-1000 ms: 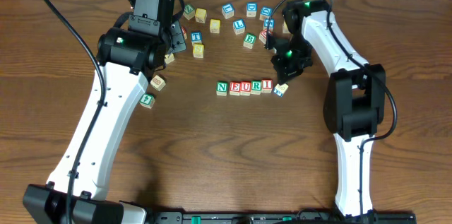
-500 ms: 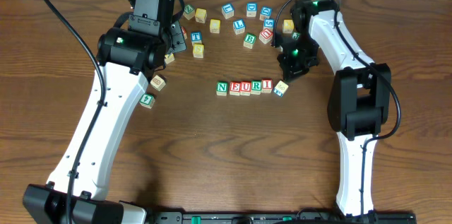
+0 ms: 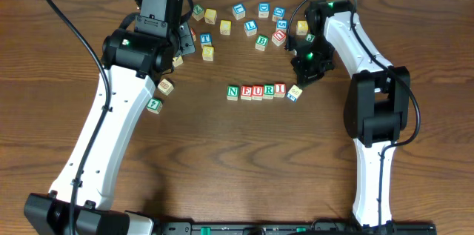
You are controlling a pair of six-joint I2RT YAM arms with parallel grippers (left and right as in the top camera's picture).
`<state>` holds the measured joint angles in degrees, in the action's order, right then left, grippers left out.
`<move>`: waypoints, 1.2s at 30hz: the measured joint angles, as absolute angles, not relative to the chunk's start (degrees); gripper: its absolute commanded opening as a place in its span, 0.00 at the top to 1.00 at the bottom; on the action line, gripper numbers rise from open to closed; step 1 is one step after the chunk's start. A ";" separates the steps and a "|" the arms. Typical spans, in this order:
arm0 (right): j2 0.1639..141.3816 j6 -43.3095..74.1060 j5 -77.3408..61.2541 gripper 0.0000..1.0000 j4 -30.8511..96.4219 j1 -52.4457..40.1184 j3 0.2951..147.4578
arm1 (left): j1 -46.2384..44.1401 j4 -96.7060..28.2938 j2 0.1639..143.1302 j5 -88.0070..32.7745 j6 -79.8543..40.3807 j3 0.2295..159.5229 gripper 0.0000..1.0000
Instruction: Spell out NEURIPS
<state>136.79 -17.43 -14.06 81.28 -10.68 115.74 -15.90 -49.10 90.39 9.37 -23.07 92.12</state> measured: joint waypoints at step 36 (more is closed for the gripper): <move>135.04 -20.40 -16.99 0.99 83.37 -10.11 116.18 | -15.90 -49.10 90.39 9.37 -22.68 92.09 0.64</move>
<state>135.04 -20.40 -16.99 83.37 -10.11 116.18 -15.90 -49.10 90.39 9.37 -22.68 92.09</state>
